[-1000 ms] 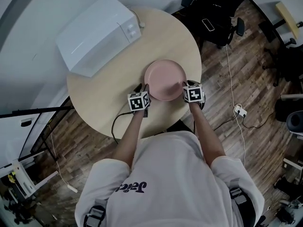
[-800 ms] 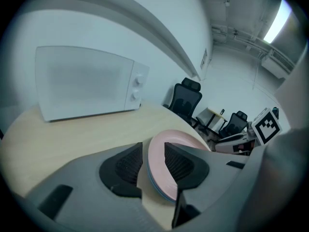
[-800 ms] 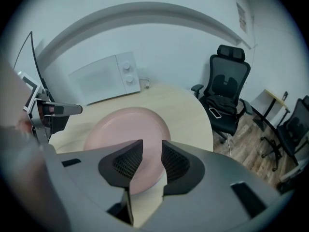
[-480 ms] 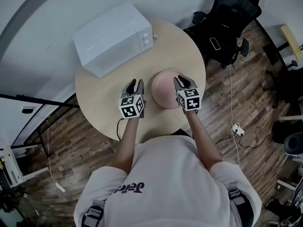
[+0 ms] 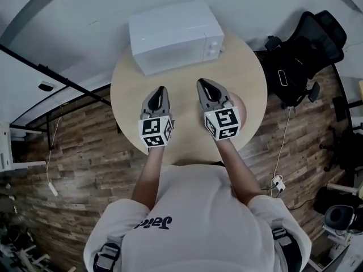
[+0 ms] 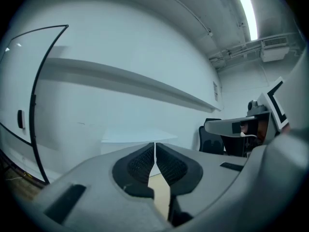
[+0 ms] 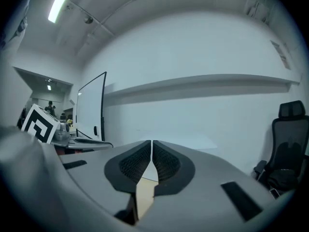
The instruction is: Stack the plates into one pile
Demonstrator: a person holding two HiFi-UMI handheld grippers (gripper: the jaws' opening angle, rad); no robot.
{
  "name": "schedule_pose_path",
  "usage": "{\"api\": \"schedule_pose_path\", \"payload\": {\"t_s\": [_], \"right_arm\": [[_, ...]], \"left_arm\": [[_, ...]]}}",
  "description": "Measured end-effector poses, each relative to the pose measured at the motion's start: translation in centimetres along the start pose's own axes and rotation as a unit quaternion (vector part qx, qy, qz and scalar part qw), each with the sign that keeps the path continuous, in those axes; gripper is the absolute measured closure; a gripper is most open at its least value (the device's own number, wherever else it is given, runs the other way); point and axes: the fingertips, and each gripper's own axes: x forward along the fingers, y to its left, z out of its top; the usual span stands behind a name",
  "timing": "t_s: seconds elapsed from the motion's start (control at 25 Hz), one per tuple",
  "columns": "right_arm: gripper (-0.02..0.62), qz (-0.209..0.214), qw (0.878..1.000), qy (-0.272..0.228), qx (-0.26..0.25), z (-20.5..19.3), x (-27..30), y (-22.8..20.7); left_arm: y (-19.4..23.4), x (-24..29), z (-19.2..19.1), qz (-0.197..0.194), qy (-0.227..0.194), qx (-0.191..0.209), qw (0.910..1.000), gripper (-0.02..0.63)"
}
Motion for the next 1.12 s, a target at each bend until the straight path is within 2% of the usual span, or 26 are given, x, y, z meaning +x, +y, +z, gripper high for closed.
{"api": "schedule_pose_path", "payload": {"t_s": [0.24,0.4,0.52,0.64,0.92,1.12], "right_arm": [[0.577,0.043,0.998,-0.019,-0.031,2.6,2.2,5.5],[0.577,0.058,0.998,-0.017,-0.025,2.3,2.9,7.5],[0.577,0.063,0.998,-0.007,-0.021,1.4,3.1,8.4],[0.577,0.066,0.998,0.002,-0.021,0.7,2.9,8.9],[0.577,0.070,0.997,0.015,-0.024,-0.7,2.0,10.4],[0.577,0.078,0.996,0.024,-0.031,-1.8,1.1,11.7]], "left_arm": [[3.7,-4.1,2.9,0.050,-0.031,0.014,0.9981,0.592],[5.1,-6.0,4.1,0.066,-0.044,0.014,0.9967,0.592],[6.0,-7.0,4.2,0.074,-0.056,-0.002,0.9957,0.592],[6.3,-7.5,3.6,0.073,-0.050,-0.014,0.9960,0.592],[4.8,-8.0,3.0,0.047,-0.048,-0.010,0.9977,0.592],[4.1,-9.1,2.5,0.043,-0.050,0.004,0.9978,0.592]]}}
